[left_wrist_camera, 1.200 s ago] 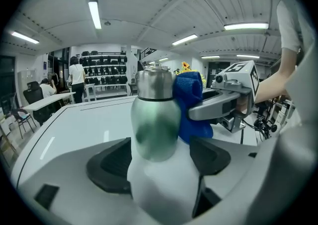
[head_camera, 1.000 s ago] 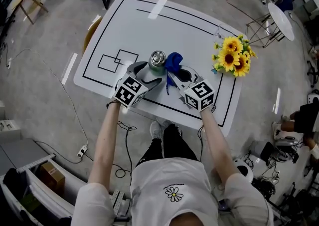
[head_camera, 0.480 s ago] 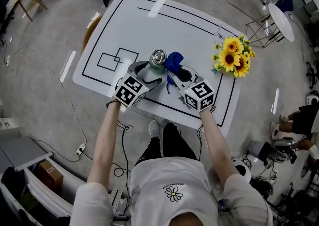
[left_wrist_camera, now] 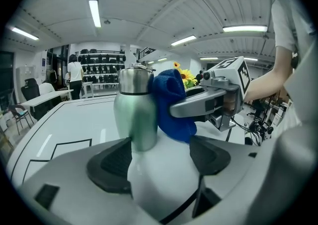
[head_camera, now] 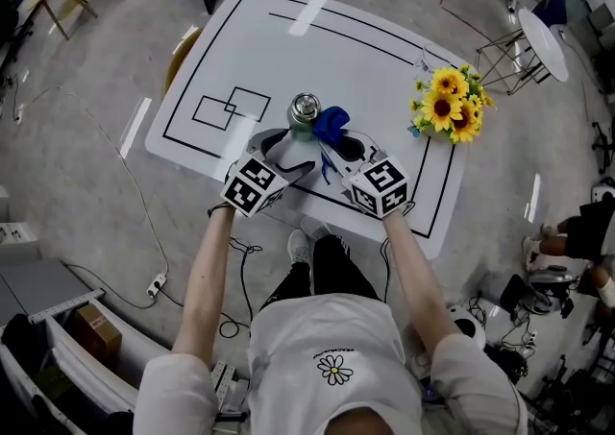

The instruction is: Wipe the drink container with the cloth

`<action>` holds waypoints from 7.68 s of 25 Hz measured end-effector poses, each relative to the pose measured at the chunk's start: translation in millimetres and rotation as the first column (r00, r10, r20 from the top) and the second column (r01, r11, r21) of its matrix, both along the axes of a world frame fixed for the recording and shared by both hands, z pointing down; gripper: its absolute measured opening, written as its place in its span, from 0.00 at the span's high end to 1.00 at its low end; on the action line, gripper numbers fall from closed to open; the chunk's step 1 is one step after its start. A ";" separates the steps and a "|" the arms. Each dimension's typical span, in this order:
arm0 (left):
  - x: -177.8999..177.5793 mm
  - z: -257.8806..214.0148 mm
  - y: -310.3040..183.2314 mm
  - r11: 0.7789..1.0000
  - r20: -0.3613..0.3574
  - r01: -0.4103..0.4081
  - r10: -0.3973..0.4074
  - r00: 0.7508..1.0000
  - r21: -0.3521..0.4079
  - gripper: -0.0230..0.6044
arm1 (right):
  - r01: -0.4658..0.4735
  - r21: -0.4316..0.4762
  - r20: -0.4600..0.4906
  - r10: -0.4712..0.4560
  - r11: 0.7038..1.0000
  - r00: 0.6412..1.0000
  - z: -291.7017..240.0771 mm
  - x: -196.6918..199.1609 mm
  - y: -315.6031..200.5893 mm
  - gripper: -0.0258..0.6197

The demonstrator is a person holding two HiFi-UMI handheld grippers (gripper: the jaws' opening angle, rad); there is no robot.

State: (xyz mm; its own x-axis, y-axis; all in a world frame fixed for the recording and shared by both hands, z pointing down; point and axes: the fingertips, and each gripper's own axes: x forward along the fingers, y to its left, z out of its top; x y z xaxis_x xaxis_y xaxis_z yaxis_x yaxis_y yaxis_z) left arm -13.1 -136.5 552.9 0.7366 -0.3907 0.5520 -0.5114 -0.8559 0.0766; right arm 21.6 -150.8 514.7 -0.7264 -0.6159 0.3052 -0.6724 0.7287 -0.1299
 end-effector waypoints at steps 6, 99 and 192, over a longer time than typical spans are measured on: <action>-9.6 -2.1 -19.2 1.000 0.011 0.012 -0.013 1.000 0.023 0.39 | 0.010 0.001 0.000 -0.010 1.000 1.000 0.0 0.2 0.6 0.90; -13.2 -2.1 -30.0 0.999 0.063 -0.054 0.054 0.997 -0.009 0.40 | -0.029 0.037 0.129 0.024 0.999 0.991 -74.4 7.7 -20.9 0.90; -12.4 -30.4 -25.1 0.999 0.018 -0.036 0.036 0.999 -0.027 0.40 | -0.023 0.023 0.181 0.018 0.999 0.983 -73.0 -18.8 -1.8 0.90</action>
State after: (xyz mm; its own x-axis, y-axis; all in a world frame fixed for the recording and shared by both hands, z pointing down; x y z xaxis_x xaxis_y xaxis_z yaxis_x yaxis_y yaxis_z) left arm -25.5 -161.6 522.5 0.7396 -0.3488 0.5757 -0.4817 -0.8717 0.0907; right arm 2.7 -152.6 441.7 -0.7553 -0.6370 0.1543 -0.6543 0.7195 -0.2328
